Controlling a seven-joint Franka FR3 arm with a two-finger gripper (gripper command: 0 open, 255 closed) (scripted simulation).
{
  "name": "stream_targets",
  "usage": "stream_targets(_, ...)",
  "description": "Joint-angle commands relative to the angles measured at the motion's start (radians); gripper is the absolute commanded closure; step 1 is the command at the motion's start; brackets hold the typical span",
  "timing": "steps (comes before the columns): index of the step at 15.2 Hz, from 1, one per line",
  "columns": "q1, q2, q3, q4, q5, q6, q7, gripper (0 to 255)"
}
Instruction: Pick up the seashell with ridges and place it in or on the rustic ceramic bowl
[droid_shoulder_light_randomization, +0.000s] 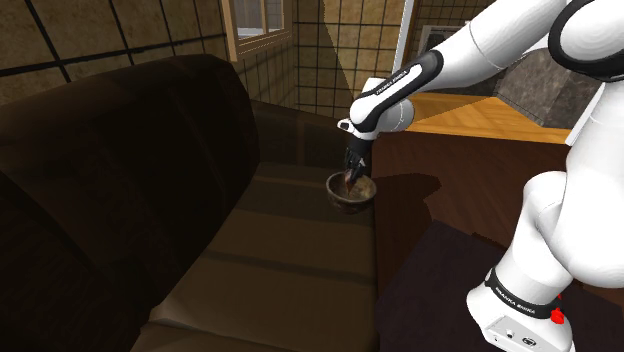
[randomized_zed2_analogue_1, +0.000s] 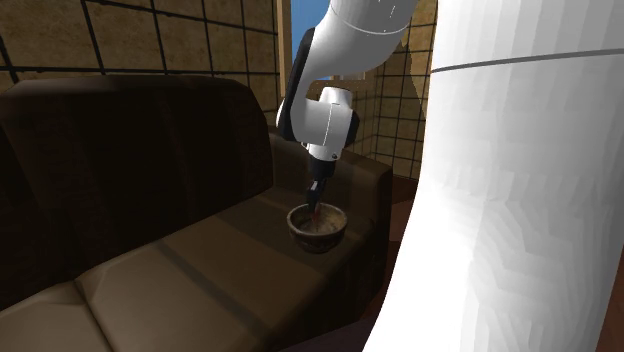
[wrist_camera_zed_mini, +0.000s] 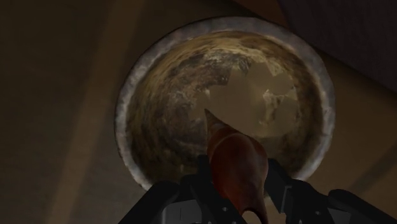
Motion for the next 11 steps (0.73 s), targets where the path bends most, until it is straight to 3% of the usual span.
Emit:
stream_targets(1,0.0,0.002,0.0,-0.003,0.001,-0.001,0.0,255)
stream_targets(3,0.0,0.002,0.0,-0.003,0.001,-0.001,0.0,255)
stream_targets(4,0.001,0.001,0.0,-0.004,-0.001,-0.002,0.001,0)
stream_targets(9,0.0,0.002,0.0,-0.003,0.001,-0.001,0.0,0)
stream_targets(11,0.0,-0.057,-0.012,0.008,-0.064,-0.057,0.044,0)
